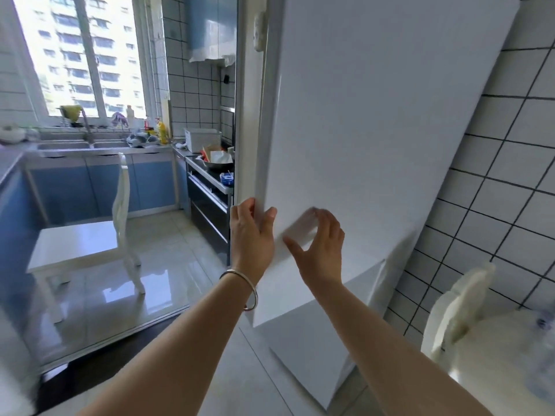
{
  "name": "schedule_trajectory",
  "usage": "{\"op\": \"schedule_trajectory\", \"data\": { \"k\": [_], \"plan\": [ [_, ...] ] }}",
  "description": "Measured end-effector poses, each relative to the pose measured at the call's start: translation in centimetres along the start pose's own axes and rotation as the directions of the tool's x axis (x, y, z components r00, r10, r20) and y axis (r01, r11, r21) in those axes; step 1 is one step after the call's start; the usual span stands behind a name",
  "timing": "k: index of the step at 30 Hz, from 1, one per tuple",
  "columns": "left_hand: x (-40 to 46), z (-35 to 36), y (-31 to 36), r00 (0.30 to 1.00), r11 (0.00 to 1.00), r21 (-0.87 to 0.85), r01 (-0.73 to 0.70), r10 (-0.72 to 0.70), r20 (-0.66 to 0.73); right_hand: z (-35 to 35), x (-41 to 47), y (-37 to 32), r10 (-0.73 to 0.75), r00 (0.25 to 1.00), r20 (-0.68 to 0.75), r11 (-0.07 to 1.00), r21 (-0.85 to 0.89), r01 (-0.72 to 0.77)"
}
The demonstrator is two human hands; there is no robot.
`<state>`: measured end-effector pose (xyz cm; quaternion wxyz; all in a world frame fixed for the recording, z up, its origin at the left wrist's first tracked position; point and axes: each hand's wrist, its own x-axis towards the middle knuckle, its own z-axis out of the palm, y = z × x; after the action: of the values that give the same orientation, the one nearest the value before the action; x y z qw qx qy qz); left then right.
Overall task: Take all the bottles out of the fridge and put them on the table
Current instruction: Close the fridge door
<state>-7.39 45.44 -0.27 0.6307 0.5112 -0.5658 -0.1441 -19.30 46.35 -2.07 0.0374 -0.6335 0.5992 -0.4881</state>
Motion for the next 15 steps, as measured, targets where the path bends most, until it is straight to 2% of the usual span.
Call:
{"op": "schedule_trajectory", "data": {
  "k": [7,15],
  "plan": [
    [9.2,0.4,-7.1,0.999,0.999,-0.007,-0.043,0.044,0.031,6.6,7.0,2.6,-0.176,0.983,-0.057,0.97,-0.182,0.163],
    [19.7,4.7,-14.2,1.0,0.996,-0.08,-0.029,0.029,0.003,12.0,15.9,7.5,-0.395,0.917,-0.057,0.825,-0.461,0.326]
  ]
}}
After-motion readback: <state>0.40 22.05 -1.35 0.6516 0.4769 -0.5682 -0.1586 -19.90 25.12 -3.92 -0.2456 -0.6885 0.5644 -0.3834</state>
